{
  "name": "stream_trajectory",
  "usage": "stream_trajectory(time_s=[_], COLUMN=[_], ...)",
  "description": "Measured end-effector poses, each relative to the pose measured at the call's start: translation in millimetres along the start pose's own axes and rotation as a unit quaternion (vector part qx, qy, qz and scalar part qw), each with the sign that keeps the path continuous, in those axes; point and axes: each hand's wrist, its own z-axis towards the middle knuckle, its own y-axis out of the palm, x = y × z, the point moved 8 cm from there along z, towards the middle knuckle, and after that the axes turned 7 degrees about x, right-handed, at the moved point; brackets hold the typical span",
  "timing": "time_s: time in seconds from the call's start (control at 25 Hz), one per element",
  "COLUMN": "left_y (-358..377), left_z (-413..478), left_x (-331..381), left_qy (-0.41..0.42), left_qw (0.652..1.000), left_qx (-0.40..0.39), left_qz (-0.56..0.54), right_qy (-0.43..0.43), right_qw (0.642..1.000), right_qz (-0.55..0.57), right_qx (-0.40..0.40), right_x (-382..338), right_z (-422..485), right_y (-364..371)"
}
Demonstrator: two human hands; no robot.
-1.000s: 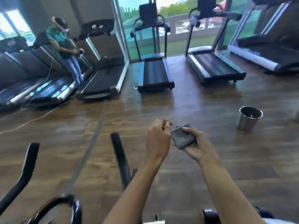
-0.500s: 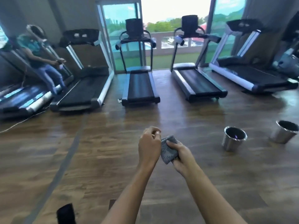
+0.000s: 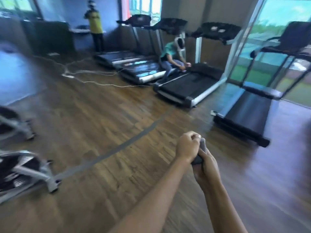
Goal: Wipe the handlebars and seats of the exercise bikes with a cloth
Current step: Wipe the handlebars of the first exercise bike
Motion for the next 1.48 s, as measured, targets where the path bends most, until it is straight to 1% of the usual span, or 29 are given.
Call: stream_trajectory(time_s=[0.12, 0.16, 0.24, 0.36, 0.44, 0.52, 0.56, 0.6, 0.68, 0.76, 0.84, 0.92, 1.0, 1.04, 1.12, 1.16, 1.2, 1.24, 1.28, 1.36, 1.4, 1.44, 1.48], left_y=[-30, -43, -77, -136, -180, -218, -232, -243, -254, -257, -265, -277, -285, -284, -283, -282, -283, -282, -282, -281, -282, -283, -285], left_z=[44, 56, 81, 106, 111, 101, 91, 76, 36, -2, -33, -62, -91, -102, -124, -135, -147, -159, -171, -190, -202, -212, -222], left_x=[-29, -35, -54, -79, -94, -107, -112, -117, -130, -141, -143, -139, -137, -139, -146, -150, -151, -150, -150, -151, -155, -158, -158], left_qy=[-0.040, -0.049, -0.085, -0.114, -0.130, -0.142, -0.142, -0.145, -0.153, -0.141, -0.111, -0.063, -0.028, -0.012, 0.007, 0.007, 0.008, 0.002, -0.010, -0.042, -0.060, -0.079, -0.100], left_qw=[0.998, 0.998, 0.992, 0.985, 0.974, 0.957, 0.943, 0.921, 0.862, 0.795, 0.725, 0.650, 0.580, 0.548, 0.495, 0.474, 0.457, 0.443, 0.425, 0.395, 0.379, 0.364, 0.352], left_qx=[0.038, 0.048, 0.087, 0.119, 0.176, 0.248, 0.295, 0.351, 0.452, 0.522, 0.586, 0.644, 0.691, 0.701, 0.711, 0.720, 0.736, 0.754, 0.774, 0.806, 0.823, 0.839, 0.852], left_qz=[0.016, 0.013, -0.015, -0.045, -0.052, -0.053, -0.063, -0.083, -0.171, -0.275, -0.344, -0.398, -0.431, -0.457, -0.500, -0.507, -0.500, -0.486, -0.469, -0.439, -0.419, -0.398, -0.374], right_qy=[0.055, 0.073, 0.114, 0.130, 0.147, 0.183, 0.196, 0.206, 0.222, 0.282, 0.364, 0.428, 0.487, 0.507, 0.525, 0.523, 0.516, 0.484, 0.435, 0.312, 0.293, 0.298, 0.324], right_qw=[0.998, 0.996, 0.981, 0.938, 0.900, 0.867, 0.845, 0.813, 0.752, 0.698, 0.641, 0.565, 0.493, 0.477, 0.475, 0.471, 0.458, 0.443, 0.419, 0.343, 0.320, 0.317, 0.322], right_qz=[-0.023, -0.032, -0.096, -0.201, -0.244, -0.276, -0.299, -0.332, -0.363, -0.327, -0.276, -0.245, -0.228, -0.217, -0.228, -0.242, -0.257, -0.280, -0.306, -0.339, -0.341, -0.341, -0.345], right_qx=[-0.028, -0.050, -0.122, -0.251, -0.330, -0.371, -0.396, -0.432, -0.504, -0.571, -0.617, -0.662, -0.684, -0.685, -0.668, -0.668, -0.677, -0.701, -0.736, -0.819, -0.834, -0.833, -0.820], right_x=[34, 46, 77, 112, 139, 165, 175, 184, 199, 210, 222, 234, 245, 249, 260, 267, 274, 281, 286, 292, 298, 304, 314], right_z=[47, 60, 85, 110, 123, 132, 131, 127, 105, 71, 32, -13, -63, -85, -120, -134, -150, -162, -175, -207, -224, -237, -248], right_y=[33, 48, 83, 143, 181, 204, 215, 225, 242, 255, 262, 260, 250, 246, 244, 244, 241, 237, 234, 226, 223, 221, 222])
